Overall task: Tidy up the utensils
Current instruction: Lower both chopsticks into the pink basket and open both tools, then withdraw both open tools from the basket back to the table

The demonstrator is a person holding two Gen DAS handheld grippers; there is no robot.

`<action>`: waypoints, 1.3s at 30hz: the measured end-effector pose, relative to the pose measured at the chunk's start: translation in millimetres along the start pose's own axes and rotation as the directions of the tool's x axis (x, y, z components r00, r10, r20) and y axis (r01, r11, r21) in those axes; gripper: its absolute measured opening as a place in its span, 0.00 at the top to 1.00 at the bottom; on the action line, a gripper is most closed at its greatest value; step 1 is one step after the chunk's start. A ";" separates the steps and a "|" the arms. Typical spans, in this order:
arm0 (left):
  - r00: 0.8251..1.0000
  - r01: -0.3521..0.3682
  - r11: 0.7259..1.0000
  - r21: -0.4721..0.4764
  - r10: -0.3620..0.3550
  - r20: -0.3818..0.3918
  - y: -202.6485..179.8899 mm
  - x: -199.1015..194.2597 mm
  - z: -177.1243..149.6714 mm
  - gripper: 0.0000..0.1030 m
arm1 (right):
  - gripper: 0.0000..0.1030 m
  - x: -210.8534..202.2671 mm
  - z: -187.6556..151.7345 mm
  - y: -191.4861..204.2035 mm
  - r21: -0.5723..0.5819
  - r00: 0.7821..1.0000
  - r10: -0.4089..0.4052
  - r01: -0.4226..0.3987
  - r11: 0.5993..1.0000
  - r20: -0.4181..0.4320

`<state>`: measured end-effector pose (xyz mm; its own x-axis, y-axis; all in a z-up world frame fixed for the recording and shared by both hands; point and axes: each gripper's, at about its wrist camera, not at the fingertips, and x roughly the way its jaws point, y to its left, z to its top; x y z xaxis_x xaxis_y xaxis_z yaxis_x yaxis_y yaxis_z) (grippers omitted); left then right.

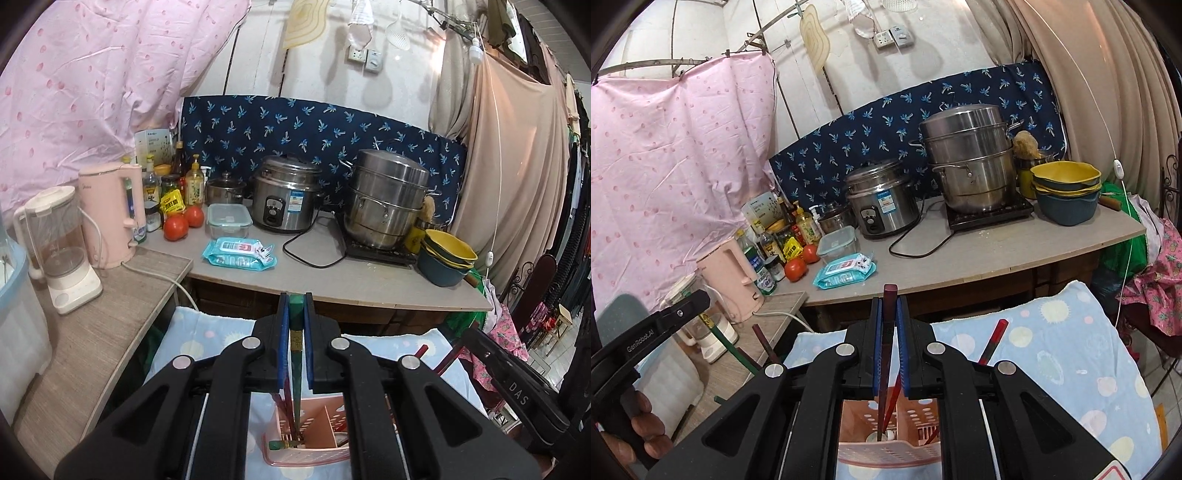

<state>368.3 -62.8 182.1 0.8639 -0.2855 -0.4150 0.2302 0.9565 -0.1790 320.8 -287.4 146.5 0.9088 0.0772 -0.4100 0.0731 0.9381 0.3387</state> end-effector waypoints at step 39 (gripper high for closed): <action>0.999 -0.014 1.000 -0.003 0.014 -0.039 1.8 -93.9 -63.7 0.74 | 0.75 -97.1 -71.1 3.4 -0.046 0.999 -0.034 0.032 0.998 -0.041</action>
<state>259.1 -38.1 163.8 0.8490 -0.2743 -0.4516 0.2167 0.9603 -0.1759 203.6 -267.7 127.3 0.8880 0.0595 -0.4560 0.0832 0.9545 0.2865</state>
